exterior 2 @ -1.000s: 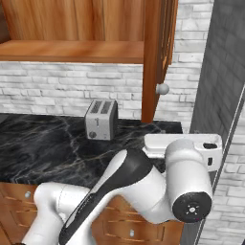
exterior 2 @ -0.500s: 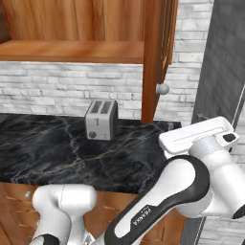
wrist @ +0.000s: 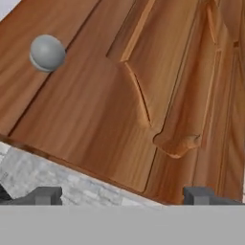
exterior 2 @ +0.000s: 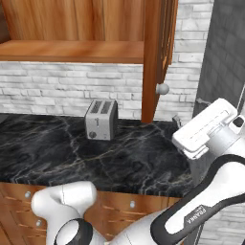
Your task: Close all open cabinet doors.
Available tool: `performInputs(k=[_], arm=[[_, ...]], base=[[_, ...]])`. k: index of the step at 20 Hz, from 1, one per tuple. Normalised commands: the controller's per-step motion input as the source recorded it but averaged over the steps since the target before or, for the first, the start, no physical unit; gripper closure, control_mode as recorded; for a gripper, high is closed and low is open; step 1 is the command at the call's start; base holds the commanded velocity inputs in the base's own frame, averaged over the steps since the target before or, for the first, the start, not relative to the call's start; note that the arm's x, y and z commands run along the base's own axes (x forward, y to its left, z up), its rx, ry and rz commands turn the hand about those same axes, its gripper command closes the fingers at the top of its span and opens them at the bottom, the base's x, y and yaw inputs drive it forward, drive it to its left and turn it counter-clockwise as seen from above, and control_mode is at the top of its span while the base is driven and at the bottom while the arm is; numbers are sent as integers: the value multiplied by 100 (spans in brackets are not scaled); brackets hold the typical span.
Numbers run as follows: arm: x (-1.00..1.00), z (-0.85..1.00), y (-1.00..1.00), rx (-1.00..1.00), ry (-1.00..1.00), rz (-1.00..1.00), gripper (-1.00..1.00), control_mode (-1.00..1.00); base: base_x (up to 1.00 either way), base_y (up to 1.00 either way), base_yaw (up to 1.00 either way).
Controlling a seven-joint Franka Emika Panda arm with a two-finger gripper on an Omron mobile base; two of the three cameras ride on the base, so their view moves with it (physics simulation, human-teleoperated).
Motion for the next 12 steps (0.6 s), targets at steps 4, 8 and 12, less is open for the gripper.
performInputs(k=[4,8,12], arm=[[0,23,1,-9,-17,31,-100,-100],[1,35,27,-8,-13,26,-100,-100],[6,36,71,-8,-6,12,-100,-100]], base=[[0,0,0],[0,0,0],[0,0,0]])
